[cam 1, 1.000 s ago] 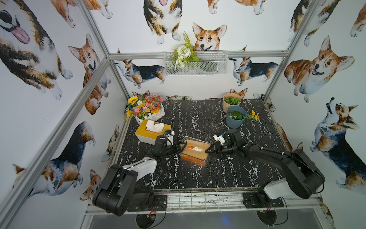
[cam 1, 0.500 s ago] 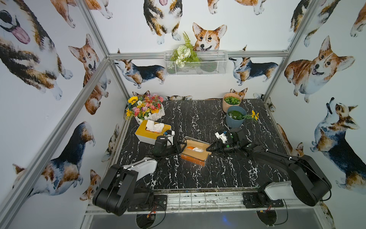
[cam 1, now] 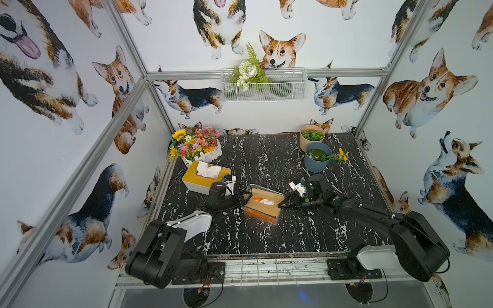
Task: Put the tissue paper into the tissue box
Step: Close the box lid on the tissue box.
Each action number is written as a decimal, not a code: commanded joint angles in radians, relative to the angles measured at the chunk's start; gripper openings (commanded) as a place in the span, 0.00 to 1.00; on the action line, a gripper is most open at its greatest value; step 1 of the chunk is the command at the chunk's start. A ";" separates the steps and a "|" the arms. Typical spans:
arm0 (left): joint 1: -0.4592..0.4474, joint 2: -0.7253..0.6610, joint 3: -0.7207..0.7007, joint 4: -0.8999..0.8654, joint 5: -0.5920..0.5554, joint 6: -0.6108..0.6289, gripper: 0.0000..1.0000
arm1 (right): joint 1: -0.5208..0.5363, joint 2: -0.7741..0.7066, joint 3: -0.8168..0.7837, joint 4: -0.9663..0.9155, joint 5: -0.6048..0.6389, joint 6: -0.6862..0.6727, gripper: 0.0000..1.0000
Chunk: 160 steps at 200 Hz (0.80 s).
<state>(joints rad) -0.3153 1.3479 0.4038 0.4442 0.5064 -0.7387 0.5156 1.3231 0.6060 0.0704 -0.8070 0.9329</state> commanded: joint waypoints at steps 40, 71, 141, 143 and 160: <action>-0.002 0.002 0.006 -0.011 0.024 0.012 0.46 | 0.018 0.033 0.015 0.033 0.003 0.010 0.52; -0.002 0.005 0.003 -0.007 0.024 0.009 0.46 | 0.020 0.045 0.020 0.062 0.001 0.027 0.51; -0.002 0.011 -0.005 0.003 0.023 0.005 0.46 | 0.025 0.067 0.016 0.119 0.006 0.057 0.48; -0.001 0.011 -0.005 0.004 0.023 0.005 0.46 | 0.025 0.068 0.014 0.120 0.006 0.057 0.48; -0.002 0.014 -0.006 0.007 0.025 0.004 0.46 | 0.025 0.072 0.009 0.127 0.003 0.057 0.48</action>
<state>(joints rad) -0.3145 1.3548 0.4038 0.4530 0.5045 -0.7391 0.5365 1.3891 0.6189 0.0952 -0.7933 0.9848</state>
